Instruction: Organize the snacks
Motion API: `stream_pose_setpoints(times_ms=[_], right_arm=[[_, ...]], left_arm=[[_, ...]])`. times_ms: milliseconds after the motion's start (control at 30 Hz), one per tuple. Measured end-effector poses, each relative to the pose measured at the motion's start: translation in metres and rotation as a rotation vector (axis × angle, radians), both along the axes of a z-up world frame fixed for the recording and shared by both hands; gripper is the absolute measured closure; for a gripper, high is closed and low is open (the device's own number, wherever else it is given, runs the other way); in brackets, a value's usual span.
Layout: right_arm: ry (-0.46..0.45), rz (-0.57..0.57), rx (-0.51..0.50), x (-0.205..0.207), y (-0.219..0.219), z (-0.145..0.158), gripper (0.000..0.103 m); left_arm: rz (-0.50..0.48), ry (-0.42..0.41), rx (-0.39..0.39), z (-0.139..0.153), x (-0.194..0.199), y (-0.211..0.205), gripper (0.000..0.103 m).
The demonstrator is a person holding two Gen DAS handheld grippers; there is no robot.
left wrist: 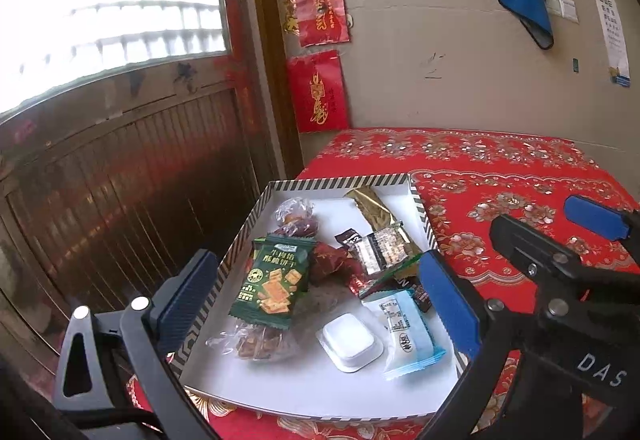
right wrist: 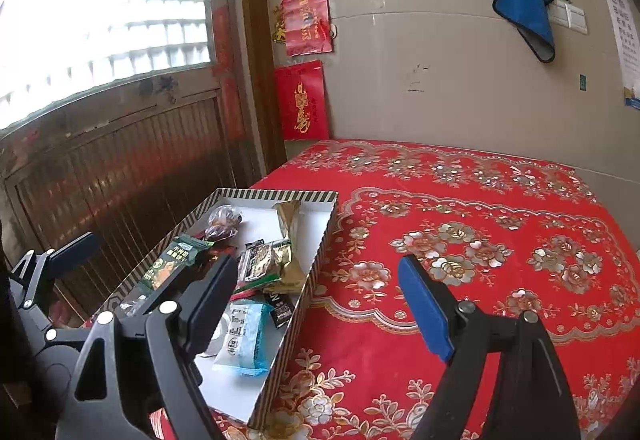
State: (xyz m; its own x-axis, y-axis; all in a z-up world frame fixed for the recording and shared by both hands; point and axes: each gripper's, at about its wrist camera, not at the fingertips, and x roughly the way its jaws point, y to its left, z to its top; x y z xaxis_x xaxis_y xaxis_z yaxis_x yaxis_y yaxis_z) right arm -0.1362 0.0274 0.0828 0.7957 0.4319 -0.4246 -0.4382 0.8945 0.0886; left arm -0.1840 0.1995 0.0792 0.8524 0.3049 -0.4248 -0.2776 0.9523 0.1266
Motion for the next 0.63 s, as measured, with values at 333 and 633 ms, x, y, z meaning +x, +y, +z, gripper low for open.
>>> stream_pose_setpoints(times_ms=[333, 633], right_arm=[[0.009, 0.002, 0.000, 0.0011, -0.0018, -0.0010, 0.020], [0.009, 0.002, 0.002, 0.0020, -0.0053, -0.0013, 0.020]], left_arm=[[-0.005, 0.010, -0.023, -0.0025, 0.0029, 0.0024, 0.002], [-0.016, 0.007, -0.026, -0.0028, 0.0030, 0.0004, 0.002]])
